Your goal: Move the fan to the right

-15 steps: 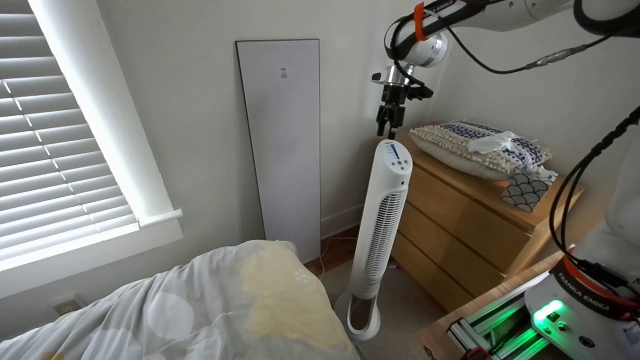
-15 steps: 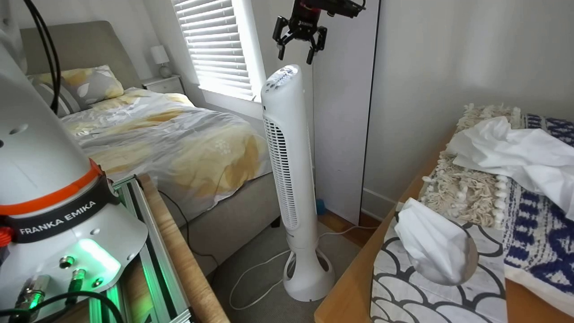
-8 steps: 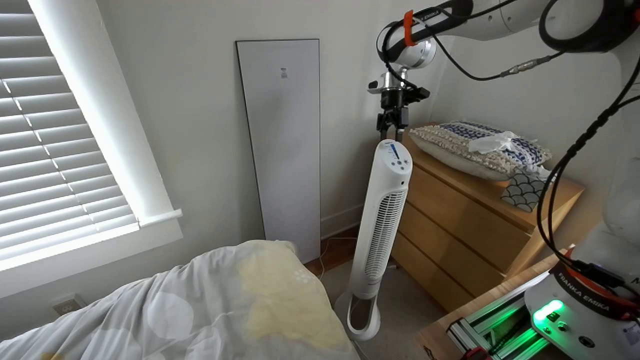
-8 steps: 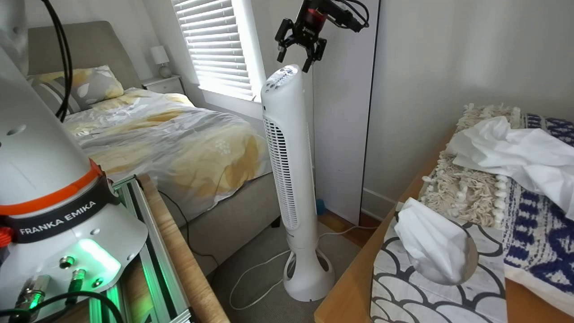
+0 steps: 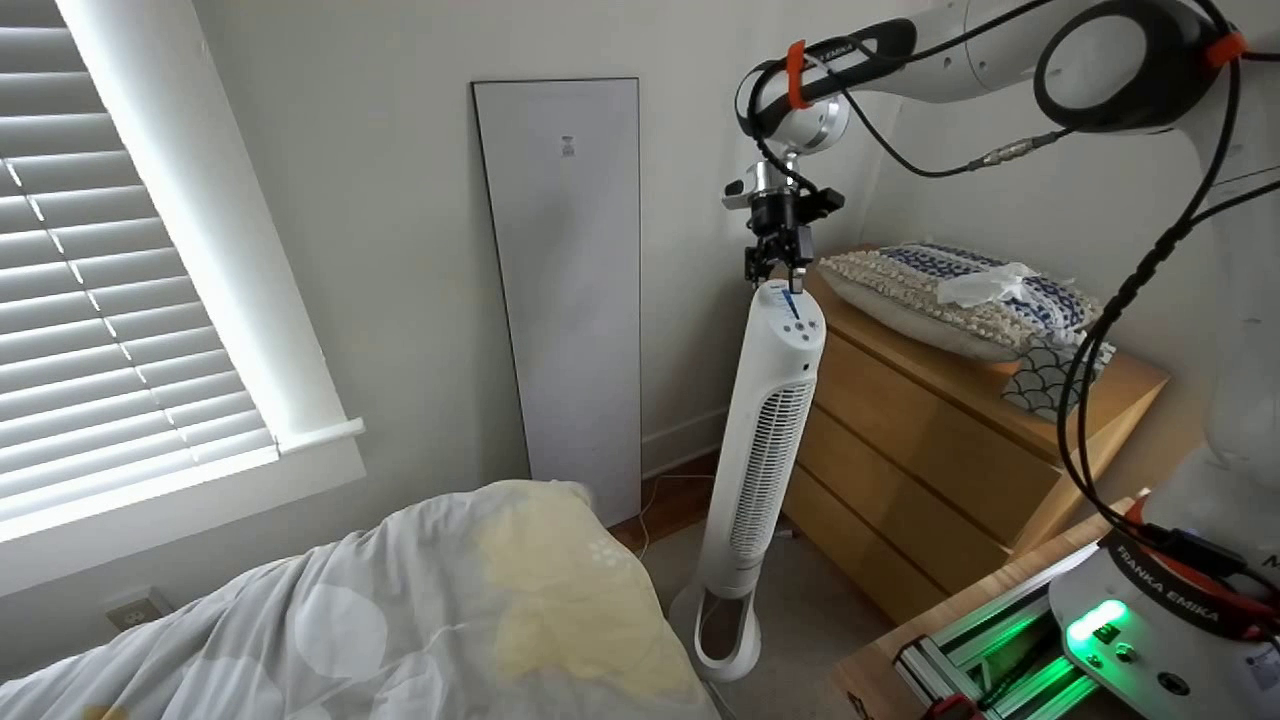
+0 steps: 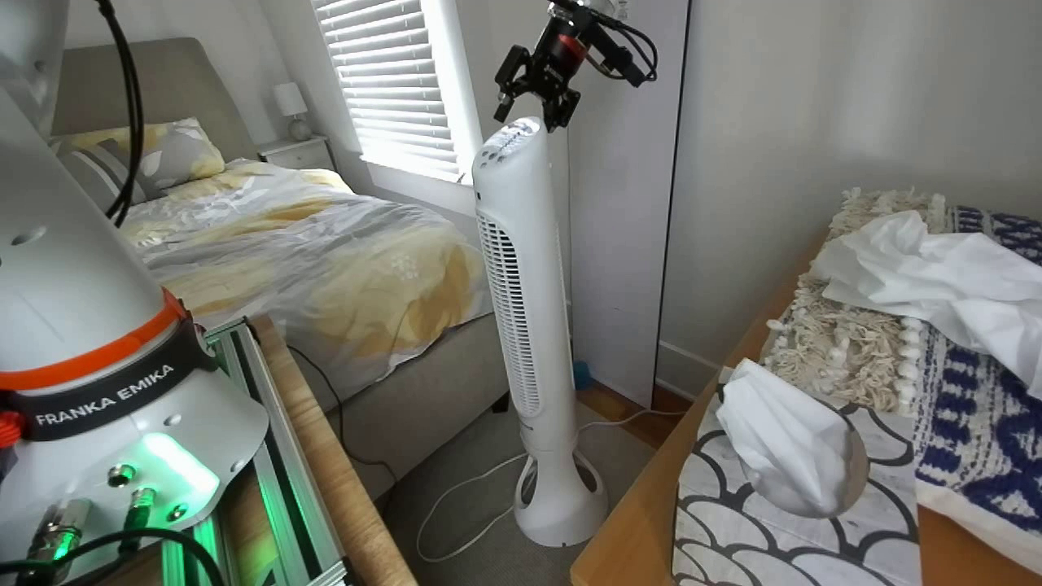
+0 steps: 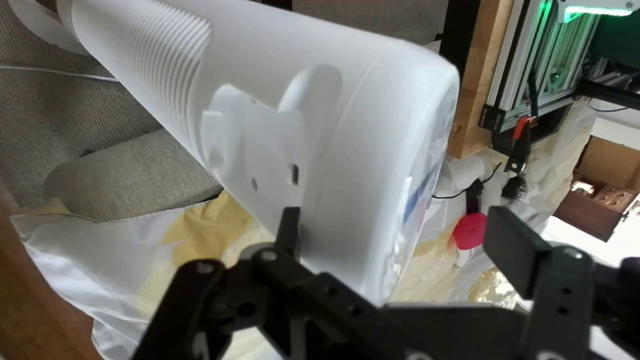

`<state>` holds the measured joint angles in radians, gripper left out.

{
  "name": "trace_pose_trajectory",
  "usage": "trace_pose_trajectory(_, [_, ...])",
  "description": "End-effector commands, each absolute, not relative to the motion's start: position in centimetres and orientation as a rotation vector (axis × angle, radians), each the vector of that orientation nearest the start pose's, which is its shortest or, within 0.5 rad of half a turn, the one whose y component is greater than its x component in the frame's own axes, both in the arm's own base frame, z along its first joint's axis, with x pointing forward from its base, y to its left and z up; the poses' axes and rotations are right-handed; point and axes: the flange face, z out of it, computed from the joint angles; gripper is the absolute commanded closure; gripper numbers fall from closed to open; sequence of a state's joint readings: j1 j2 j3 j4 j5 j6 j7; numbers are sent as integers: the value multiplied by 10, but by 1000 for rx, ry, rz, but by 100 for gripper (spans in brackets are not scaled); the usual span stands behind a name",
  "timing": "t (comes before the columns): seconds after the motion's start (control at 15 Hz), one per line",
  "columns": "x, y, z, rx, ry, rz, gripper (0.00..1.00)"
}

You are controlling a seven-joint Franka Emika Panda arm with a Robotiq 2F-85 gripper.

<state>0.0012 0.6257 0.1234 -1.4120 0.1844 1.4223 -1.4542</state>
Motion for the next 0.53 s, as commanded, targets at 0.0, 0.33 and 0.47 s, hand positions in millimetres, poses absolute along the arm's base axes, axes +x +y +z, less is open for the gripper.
trace_pose_trajectory(0.0, [641, 93, 303, -1757, -1763, 454, 40])
trace_pose_trajectory(0.33, [644, 88, 309, -1769, -1746, 484, 72])
trace_pose_trajectory(0.47, [644, 87, 310, -1759, -1736, 507, 73])
